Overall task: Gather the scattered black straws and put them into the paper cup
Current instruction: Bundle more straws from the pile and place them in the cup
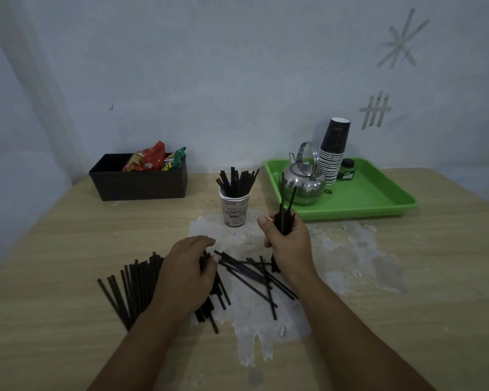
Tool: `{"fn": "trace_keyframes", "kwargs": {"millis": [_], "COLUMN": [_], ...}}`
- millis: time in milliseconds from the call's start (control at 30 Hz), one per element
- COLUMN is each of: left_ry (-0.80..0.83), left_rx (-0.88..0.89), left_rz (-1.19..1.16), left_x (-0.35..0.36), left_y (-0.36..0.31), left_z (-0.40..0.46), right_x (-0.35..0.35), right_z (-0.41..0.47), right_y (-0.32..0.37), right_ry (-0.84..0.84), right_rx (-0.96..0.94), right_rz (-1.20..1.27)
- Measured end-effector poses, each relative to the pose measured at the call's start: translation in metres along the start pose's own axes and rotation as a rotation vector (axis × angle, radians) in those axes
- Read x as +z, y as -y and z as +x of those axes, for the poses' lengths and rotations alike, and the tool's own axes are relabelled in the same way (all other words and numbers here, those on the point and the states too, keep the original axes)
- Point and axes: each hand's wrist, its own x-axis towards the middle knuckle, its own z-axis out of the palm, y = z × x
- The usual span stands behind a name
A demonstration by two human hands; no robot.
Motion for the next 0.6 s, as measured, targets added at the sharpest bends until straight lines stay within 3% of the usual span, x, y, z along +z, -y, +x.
{"fn": "trace_keyframes", "kwargs": {"millis": [600], "left_ry": [-0.030], "left_rx": [0.051], "left_rz": [0.002], "left_x": [-0.004], "left_y": [-0.002], "left_z": [0.026], "right_x": [0.002], "right_z": [0.006], "right_y": [-0.010], "right_ry": [0.020], "right_rx": [0.018], "right_rz": [-0.044]}}
